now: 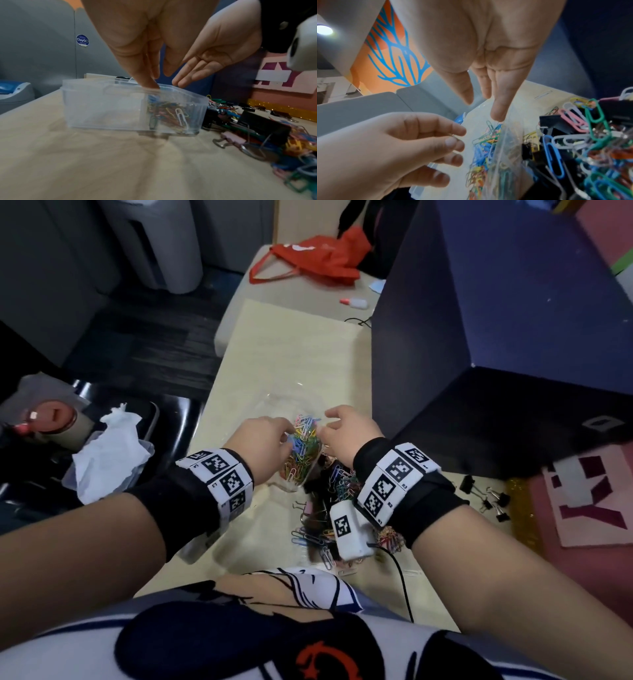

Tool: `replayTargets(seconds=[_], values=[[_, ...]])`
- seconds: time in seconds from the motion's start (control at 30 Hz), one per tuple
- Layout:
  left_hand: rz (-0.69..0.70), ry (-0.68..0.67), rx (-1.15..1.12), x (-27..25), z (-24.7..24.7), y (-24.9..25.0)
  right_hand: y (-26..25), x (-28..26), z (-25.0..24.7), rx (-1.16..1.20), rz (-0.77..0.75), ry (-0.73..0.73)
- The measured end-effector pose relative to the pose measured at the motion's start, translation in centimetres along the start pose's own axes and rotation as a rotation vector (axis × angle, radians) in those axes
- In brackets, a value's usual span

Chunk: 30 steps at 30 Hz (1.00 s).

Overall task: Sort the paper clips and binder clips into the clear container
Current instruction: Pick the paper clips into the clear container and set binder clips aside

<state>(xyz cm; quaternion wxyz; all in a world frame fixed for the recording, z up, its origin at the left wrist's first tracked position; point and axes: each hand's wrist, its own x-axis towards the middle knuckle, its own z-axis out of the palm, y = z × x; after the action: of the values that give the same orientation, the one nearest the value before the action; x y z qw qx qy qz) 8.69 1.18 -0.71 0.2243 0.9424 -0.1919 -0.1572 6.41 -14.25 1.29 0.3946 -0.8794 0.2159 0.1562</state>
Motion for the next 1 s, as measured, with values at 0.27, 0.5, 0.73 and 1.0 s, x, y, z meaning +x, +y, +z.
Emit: replayTargets(seconds=[0.27, 0.5, 0.73, 1.0], values=[[0.352, -0.188, 0.318, -0.7, 1.9, 0.8, 3.0, -1.4, -2.2, -0.358, 0.043, 0.005], [0.291, -0.250, 0.567, -0.7, 1.9, 2.1, 5.9, -3.7, -3.1, -0.428, 0.030, -0.044], [0.353, -0.080, 0.546, -2.5, 2.3, 5.0, 8.2, -5.3, -5.0, -0.728, 0.231, -0.095], [0.657, -0.361, 0.486, -5.1, 5.8, 8.5, 11.9, -8.8, -4.0, -0.751, 0.473, -0.176]])
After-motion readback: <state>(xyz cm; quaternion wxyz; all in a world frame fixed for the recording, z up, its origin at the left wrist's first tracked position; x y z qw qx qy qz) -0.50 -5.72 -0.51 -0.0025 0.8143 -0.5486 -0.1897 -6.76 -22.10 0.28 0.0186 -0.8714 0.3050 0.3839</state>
